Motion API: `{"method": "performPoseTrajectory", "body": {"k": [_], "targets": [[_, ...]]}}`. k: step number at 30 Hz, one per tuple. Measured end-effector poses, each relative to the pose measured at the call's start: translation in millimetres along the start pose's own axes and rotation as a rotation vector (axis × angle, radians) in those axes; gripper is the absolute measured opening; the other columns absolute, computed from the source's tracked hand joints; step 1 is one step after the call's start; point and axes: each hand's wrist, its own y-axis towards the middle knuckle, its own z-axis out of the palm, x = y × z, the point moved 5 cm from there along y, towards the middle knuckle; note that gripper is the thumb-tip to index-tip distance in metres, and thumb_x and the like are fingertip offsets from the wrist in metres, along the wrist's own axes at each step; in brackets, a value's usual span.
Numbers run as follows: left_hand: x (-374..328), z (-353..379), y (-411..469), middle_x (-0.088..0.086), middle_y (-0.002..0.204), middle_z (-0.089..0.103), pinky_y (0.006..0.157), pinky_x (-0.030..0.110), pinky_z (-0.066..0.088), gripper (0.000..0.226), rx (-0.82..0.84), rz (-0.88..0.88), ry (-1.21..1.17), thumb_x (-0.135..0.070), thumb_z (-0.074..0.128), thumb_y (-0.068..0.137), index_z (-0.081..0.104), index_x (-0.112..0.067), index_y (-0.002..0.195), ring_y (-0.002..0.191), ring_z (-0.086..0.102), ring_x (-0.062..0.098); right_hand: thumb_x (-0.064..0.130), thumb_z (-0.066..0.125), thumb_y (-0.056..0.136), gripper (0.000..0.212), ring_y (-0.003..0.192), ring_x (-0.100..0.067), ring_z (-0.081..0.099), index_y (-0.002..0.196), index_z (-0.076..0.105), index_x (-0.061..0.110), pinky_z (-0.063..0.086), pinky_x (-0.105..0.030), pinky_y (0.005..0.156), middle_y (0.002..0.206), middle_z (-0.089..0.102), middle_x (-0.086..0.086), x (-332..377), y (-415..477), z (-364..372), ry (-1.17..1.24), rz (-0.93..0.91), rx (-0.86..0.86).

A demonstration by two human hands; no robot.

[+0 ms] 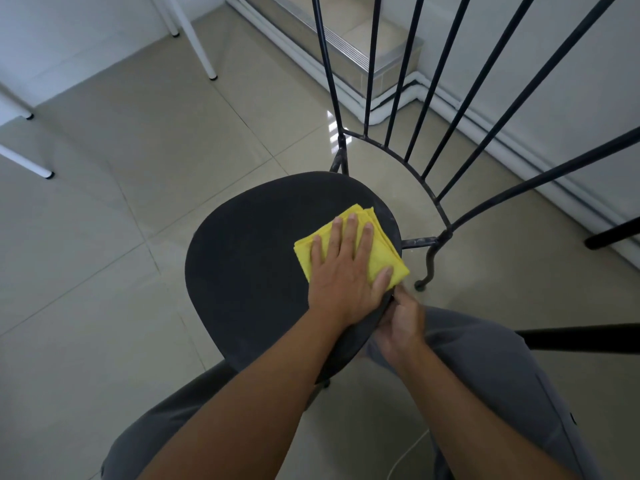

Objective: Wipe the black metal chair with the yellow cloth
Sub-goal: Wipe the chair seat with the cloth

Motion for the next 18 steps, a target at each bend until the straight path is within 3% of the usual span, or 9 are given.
{"method": "performPoseTrajectory", "body": {"k": [3, 6, 9, 12, 18], "targets": [[3, -1, 34, 0.008, 0.163, 0.006, 0.116, 0.059, 0.009, 0.078, -0.016, -0.014, 0.007, -0.065, 0.024, 0.092, 0.015, -0.02, 0.154, 0.15, 0.001, 0.029, 0.034, 0.035, 0.106, 0.049, 0.113, -0.038, 0.06, 0.134, 0.056, 0.0, 0.048, -0.046, 0.096, 0.125, 0.064, -0.025, 0, 1, -2, 0.004, -0.005, -0.028], [13, -5, 61, 0.009, 0.163, 0.006, 0.116, 0.059, 0.009, 0.078, -0.017, -0.051, 0.004, -0.065, 0.022, 0.092, 0.014, -0.019, 0.154, 0.149, 0.002, 0.031, 0.035, 0.035, 0.107, 0.048, 0.093, -0.029, 0.063, 0.13, 0.057, -0.001, 0.05, -0.037, 0.077, 0.103, 0.069, -0.018, -1, 4, -4, -0.024, -0.012, -0.043], [33, -11, 78, 0.008, 0.163, 0.003, 0.117, 0.058, 0.007, 0.078, -0.015, -0.101, 0.006, -0.066, 0.019, 0.092, 0.01, -0.02, 0.154, 0.149, -0.001, 0.03, 0.035, 0.037, 0.107, 0.043, 0.082, -0.026, 0.064, 0.114, 0.065, 0.003, 0.048, -0.034, 0.069, 0.086, 0.073, -0.01, 1, 4, -6, -0.046, -0.03, -0.028], [71, -16, 81, 0.007, 0.163, 0.003, 0.117, 0.058, 0.006, 0.077, -0.029, -0.188, -0.006, -0.067, 0.016, 0.091, 0.008, -0.023, 0.154, 0.15, 0.0, 0.029, 0.036, 0.037, 0.106, 0.043, 0.092, -0.029, 0.064, 0.113, 0.065, 0.004, 0.05, -0.036, 0.075, 0.095, 0.073, -0.012, 0, 4, -6, -0.058, -0.024, -0.024], [156, -24, 45, 0.007, 0.163, 0.005, 0.117, 0.058, 0.006, 0.077, -0.056, -0.338, 0.027, -0.068, 0.014, 0.091, 0.008, -0.023, 0.154, 0.149, 0.003, 0.029, 0.033, 0.037, 0.107, 0.04, 0.115, -0.03, 0.065, 0.108, 0.07, 0.011, 0.047, -0.046, 0.104, 0.115, 0.073, -0.013, -2, 5, -2, 0.011, -0.021, -0.005]]}}
